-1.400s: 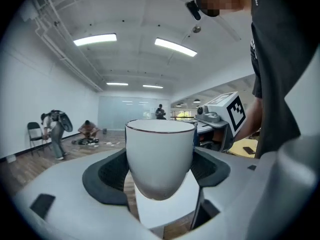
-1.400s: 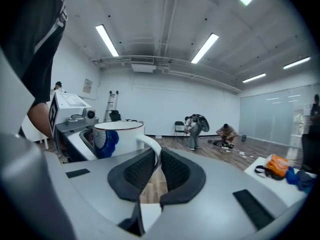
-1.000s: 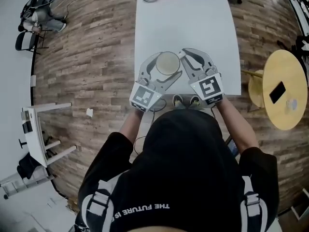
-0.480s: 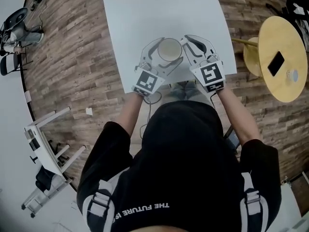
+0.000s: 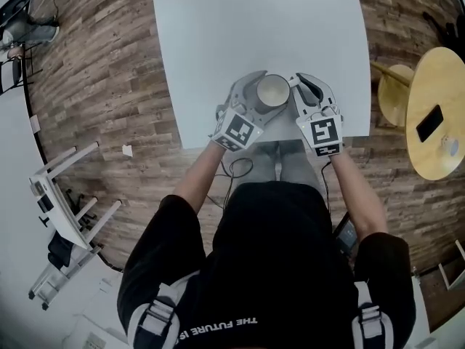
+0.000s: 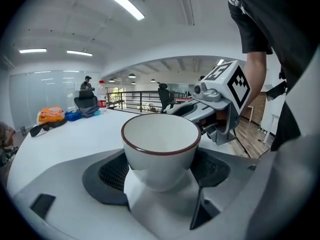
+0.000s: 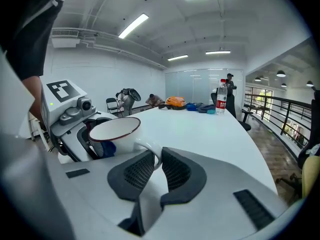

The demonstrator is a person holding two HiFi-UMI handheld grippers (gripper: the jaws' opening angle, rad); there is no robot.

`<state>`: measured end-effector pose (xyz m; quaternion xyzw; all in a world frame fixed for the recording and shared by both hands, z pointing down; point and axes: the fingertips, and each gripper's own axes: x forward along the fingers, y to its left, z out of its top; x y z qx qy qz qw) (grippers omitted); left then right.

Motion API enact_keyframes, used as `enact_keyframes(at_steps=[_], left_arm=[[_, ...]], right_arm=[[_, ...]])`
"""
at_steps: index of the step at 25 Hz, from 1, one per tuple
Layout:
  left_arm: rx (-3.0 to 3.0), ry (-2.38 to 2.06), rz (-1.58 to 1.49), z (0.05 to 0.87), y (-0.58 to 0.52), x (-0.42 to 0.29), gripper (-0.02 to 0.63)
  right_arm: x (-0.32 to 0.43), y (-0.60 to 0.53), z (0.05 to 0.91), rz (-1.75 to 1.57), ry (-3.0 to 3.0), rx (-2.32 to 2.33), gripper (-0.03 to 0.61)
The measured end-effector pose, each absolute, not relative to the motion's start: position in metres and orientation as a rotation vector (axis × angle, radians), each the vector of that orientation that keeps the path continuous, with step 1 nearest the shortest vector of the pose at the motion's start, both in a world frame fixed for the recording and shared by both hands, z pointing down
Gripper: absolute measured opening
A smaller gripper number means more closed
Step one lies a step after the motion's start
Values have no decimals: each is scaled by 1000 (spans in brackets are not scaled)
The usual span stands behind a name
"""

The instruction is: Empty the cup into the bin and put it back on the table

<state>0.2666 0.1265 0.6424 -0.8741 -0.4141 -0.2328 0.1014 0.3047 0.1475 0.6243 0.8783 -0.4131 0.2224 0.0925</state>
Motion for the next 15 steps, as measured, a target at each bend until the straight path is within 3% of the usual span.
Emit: enact_keyframes(at_steps=[15], left_arm=[[-2615,-1219,-673,648,128,266,371]], right_arm=[[304,149,634,724,-1218,2627,52]])
